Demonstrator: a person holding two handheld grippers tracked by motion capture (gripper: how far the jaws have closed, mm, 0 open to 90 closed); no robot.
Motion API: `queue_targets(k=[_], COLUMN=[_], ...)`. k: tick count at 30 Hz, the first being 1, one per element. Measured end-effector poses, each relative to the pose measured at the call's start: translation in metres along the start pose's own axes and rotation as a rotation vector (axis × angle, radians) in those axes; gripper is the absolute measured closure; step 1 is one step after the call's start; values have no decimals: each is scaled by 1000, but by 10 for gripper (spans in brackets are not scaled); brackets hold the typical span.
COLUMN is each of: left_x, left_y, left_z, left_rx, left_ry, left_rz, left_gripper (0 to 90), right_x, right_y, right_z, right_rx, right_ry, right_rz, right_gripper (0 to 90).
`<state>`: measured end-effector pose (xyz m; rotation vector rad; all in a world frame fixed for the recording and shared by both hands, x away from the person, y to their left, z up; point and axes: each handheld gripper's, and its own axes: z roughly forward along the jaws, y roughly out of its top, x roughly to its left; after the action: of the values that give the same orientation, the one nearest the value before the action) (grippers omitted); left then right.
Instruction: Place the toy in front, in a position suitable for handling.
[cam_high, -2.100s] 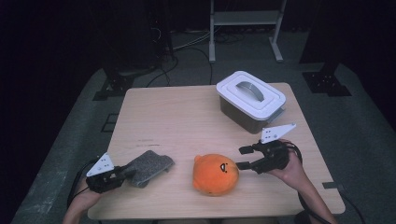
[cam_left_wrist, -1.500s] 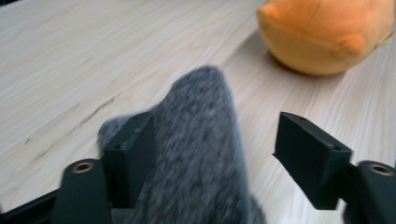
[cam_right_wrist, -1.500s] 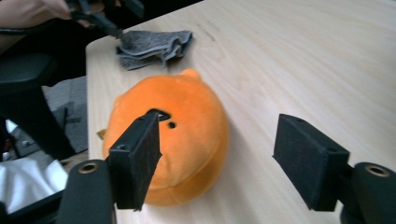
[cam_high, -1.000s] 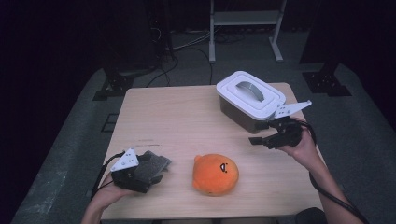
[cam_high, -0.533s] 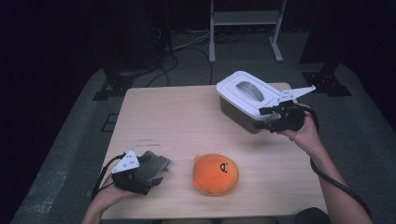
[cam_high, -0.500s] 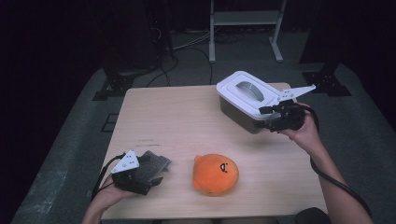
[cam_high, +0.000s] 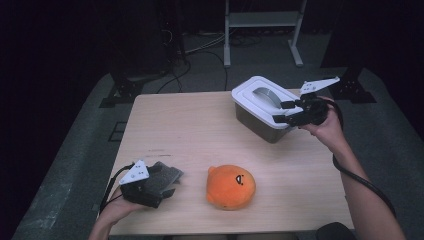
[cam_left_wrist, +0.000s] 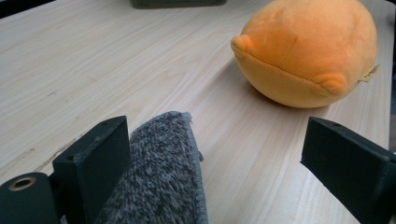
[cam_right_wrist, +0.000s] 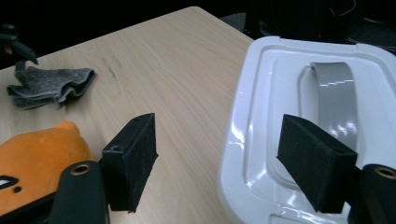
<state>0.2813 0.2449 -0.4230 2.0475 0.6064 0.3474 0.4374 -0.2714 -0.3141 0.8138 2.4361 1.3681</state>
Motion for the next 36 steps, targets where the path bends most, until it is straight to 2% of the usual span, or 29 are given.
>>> queue_targets(k=[10,12,23,36], left_x=[1,1,3,3], left_y=[0,0,-2,-2], left_z=[-1,-1,-3,-2], left_rx=[-10,-18,-14,-13], left_ry=[-8,-9,-8,-16], left_rz=[-3,-7,-8,-11], left_gripper=[73,41,34,31], right_x=[-20,-25,-39,-55], right_y=[11,14,24,25], right_z=[12,15,27,38], right_rx=[16,22,20,21], right_ry=[-32,-31,-50,-75], right_rz=[8,18,33,44], right_gripper=[270,270,270,283])
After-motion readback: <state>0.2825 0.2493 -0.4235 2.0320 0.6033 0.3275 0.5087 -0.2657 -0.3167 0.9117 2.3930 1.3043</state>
